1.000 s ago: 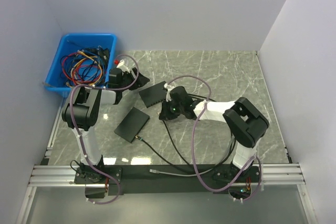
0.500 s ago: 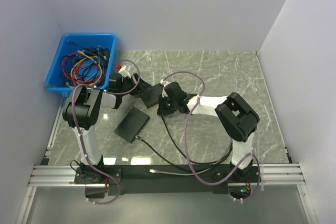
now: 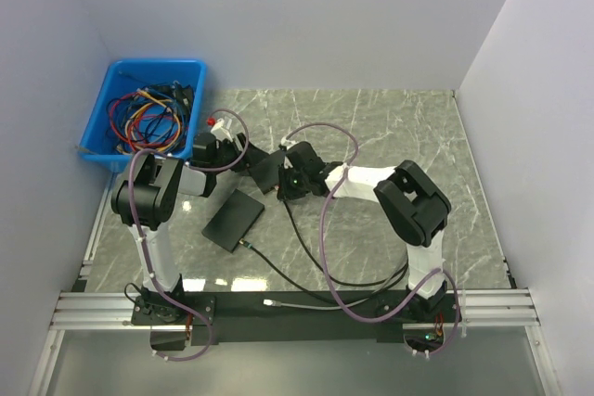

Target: Insert the plug into the switch port

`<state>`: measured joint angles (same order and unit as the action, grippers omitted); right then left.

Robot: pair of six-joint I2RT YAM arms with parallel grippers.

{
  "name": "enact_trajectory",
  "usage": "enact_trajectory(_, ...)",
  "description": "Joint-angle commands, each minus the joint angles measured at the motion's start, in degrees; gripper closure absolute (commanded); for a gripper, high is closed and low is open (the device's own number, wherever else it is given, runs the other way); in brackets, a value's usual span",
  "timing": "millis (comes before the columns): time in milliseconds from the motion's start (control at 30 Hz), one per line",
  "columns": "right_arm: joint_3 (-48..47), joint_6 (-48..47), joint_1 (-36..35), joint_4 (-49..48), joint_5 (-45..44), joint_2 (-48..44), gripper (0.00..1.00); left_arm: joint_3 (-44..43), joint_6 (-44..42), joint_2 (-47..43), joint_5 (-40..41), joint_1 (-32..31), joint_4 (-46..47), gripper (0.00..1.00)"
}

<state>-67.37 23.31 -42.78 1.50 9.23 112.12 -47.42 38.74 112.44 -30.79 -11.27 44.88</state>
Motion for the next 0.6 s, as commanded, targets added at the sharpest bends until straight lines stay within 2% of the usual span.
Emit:
enact_trajectory(0, -2.59, -0.2, -0.46, 0.61, -1.85, 1.09, 1.0, 0.75, -0.24, -1.44, -1.21, -0.77, -0.15, 0.31)
enact_trajectory(567, -9.09, 0.24, -0.28, 7.73, -7.21, 3.72, 1.0, 0.49, -3.32, -2.32, 0.9, -1.04, -3.57, 0.31)
